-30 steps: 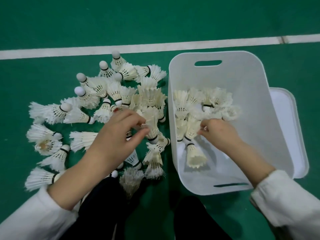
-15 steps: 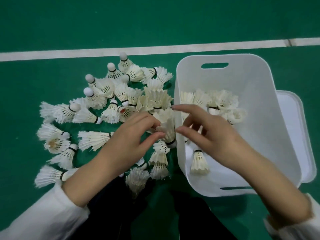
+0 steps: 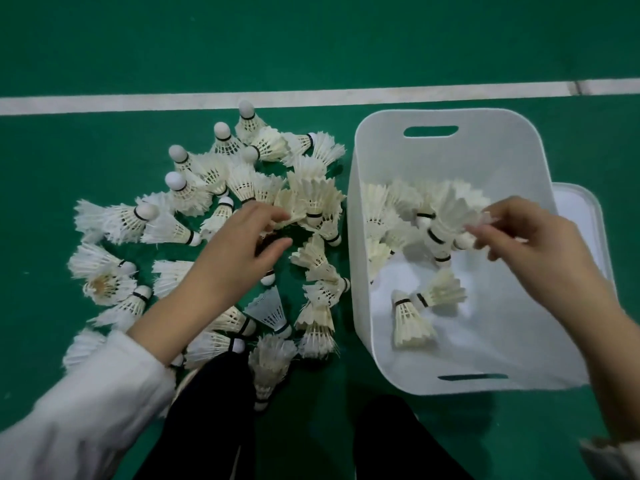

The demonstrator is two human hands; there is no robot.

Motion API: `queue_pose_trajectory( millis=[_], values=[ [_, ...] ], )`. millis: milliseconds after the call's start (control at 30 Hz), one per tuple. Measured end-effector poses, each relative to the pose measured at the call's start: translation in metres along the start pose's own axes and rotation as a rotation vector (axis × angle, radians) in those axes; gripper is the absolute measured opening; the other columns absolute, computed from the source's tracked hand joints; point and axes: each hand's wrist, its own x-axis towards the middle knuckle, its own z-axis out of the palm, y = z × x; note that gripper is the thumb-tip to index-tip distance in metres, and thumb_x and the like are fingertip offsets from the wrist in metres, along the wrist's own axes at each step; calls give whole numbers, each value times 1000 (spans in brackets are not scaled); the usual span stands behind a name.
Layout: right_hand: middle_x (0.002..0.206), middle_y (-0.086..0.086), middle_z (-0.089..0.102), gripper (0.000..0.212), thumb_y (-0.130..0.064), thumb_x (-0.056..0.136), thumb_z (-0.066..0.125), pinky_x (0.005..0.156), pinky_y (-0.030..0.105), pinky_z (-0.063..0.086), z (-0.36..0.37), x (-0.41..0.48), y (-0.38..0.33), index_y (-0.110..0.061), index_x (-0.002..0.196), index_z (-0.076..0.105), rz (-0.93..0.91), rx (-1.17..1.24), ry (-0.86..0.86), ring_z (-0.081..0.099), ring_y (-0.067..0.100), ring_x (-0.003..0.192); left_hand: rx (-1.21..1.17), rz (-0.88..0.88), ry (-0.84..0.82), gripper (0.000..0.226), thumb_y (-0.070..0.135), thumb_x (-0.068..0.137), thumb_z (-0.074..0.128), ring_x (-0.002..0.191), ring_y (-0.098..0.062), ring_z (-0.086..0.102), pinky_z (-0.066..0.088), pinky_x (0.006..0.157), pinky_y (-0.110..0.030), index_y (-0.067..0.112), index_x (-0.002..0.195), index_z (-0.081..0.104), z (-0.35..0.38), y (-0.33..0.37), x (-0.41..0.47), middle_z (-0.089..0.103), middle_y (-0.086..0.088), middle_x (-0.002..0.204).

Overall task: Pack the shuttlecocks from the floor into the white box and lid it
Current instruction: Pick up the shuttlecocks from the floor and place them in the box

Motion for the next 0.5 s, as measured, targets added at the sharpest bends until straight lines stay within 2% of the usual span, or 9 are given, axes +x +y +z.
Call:
queue_pose_trajectory(
  millis=[167,267,400,433,500],
  values=[
    [70,-5,67,15,-22,87,61,62,29,46,26,12,35,-25,73,56,121,-203,-193,63,17,61,248,23,-162,49,20,88,60,113,-26,48,43,91,-36,11,133,44,44,-30,13,44,-10,131],
    [80,-2,69,8,-26,89,57,57,26,40,54,22,48,-19,84,60,101,-407,-328,60,17,66,337,-12,-203,51,22,88,58,116,-28,45,41,92,-37,9,134,41,54,-41,16,45,-10,130],
    [91,4,69,11,-27,90,51,67,31,45,74,33,63,-18,93,58,102,-601,-372,61,26,85,447,-67,-381,40,25,92,52,122,-24,35,33,99,-33,11,129,46,59,-54,15,51,-7,125],
    [93,5,68,12,-26,91,50,67,32,45,75,34,65,-18,94,58,112,-609,-360,60,27,87,449,-58,-384,38,22,91,53,121,-25,35,34,98,-33,10,127,48,60,-57,13,51,-8,124],
    [96,7,68,14,-26,92,48,68,33,44,74,35,65,-18,98,57,116,-623,-350,60,28,88,418,-31,-273,37,12,86,58,117,-30,40,38,94,-39,5,122,52,59,-59,9,50,-13,123]
  ],
)
